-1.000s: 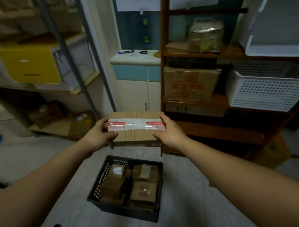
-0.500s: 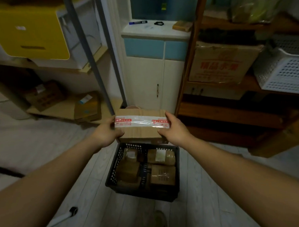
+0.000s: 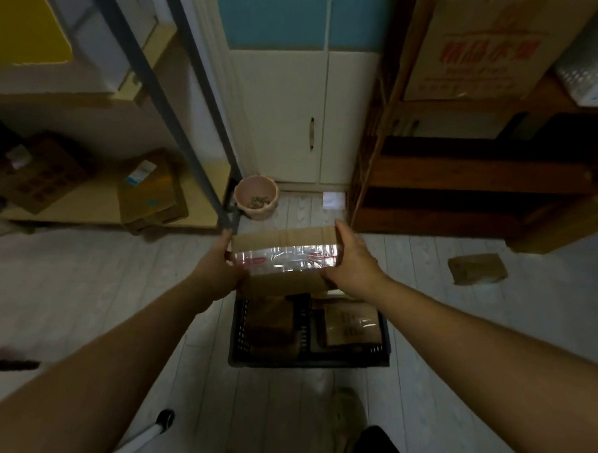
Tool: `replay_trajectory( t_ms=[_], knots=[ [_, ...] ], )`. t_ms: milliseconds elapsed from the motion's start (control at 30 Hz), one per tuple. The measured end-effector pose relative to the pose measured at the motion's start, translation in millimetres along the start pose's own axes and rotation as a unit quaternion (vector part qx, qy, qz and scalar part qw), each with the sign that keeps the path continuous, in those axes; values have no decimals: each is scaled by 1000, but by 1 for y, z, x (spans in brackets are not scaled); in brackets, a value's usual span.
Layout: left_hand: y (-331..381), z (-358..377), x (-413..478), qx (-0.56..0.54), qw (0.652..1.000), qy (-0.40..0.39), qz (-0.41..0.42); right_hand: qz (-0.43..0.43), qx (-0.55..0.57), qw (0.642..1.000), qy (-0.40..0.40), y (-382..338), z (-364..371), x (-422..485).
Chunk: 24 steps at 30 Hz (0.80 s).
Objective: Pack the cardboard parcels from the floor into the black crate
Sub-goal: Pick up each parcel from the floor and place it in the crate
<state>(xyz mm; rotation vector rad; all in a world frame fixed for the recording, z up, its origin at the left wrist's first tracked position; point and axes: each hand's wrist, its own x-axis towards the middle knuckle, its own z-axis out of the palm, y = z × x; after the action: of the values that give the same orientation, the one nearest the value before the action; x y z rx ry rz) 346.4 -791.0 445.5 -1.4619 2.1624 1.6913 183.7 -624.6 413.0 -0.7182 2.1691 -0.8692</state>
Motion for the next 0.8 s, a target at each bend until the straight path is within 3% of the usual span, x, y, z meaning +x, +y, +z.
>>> replay_trajectory(
  t_ms=[200, 500, 600, 700, 800],
  knots=[
    [-103, 13, 41, 10, 999, -36, 6, 20, 33, 999, 0, 56, 89, 2],
    [-267, 87, 140, 66, 998, 3, 15, 42, 1, 999, 12, 195, 222, 67],
    [-299, 103, 163, 134, 991, 23, -7, 29, -25, 999, -12, 225, 249, 78],
    [-316, 108, 180, 217, 976, -20, 8, 8, -80, 996, -34, 242, 264, 86],
    [-331, 113, 192, 271, 960, -67, 26, 28, -64, 996, -51, 256, 275, 96]
  ],
)
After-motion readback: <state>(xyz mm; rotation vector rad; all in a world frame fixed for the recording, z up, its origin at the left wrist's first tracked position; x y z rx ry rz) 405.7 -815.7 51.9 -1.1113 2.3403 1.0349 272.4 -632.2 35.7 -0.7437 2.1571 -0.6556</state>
